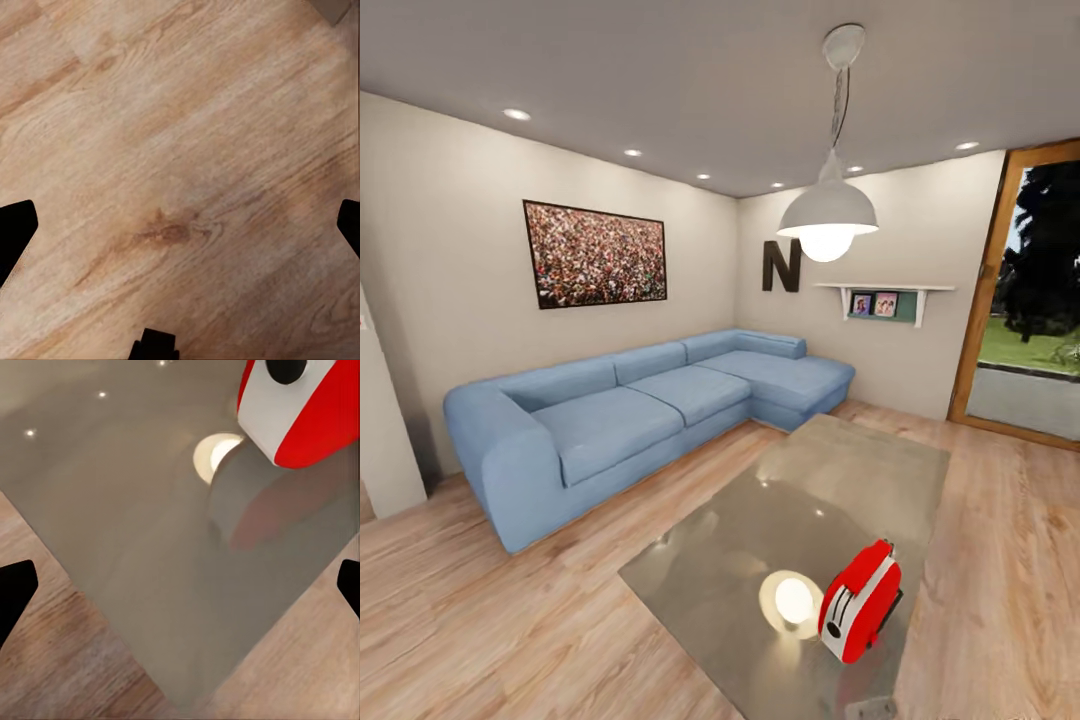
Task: Turn on the radio receiver that's on the table in the living room.
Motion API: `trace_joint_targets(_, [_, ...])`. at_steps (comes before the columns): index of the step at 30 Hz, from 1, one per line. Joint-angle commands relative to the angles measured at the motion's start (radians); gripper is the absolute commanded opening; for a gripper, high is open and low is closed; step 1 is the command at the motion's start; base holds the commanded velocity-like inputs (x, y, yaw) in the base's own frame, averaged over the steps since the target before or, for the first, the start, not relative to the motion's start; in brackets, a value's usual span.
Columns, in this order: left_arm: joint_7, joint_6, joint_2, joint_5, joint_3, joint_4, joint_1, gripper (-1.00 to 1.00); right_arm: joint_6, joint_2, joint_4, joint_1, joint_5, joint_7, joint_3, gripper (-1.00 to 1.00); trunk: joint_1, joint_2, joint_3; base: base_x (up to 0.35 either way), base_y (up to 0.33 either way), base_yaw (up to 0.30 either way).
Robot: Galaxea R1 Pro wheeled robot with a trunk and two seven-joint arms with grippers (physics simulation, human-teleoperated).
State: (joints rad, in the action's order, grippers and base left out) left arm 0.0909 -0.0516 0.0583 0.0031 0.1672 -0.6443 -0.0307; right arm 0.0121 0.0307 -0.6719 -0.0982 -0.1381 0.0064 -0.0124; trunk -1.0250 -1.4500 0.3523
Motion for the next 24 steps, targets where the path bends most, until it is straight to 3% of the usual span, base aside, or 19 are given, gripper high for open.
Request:
trace_joint_targets(1, [0.000,0.000,0.000,0.000,0.000,0.000,0.000,1.00,0.000,0.000,0.000,0.000,0.000,0.000,0.000,1.00,0.000,0.000,0.001,0.244,0.199,-0.255])
trace_joint_targets(16, [0.000,-0.002,0.003,0.000,-0.002,0.000,0.000,1.00,0.000,0.000,0.000,0.000,-0.002,0.001,0.000,1.00,0.000,0.000,0.016,0.240,0.228,-0.232])
trace_joint_targets(24, [0.000,-0.002,0.005,0.000,-0.002,0.000,0.000,1.00,0.000,0.000,0.000,0.000,0.000,0.001,0.000,1.00,0.000,0.000,0.026,0.042,0.054,-0.207])
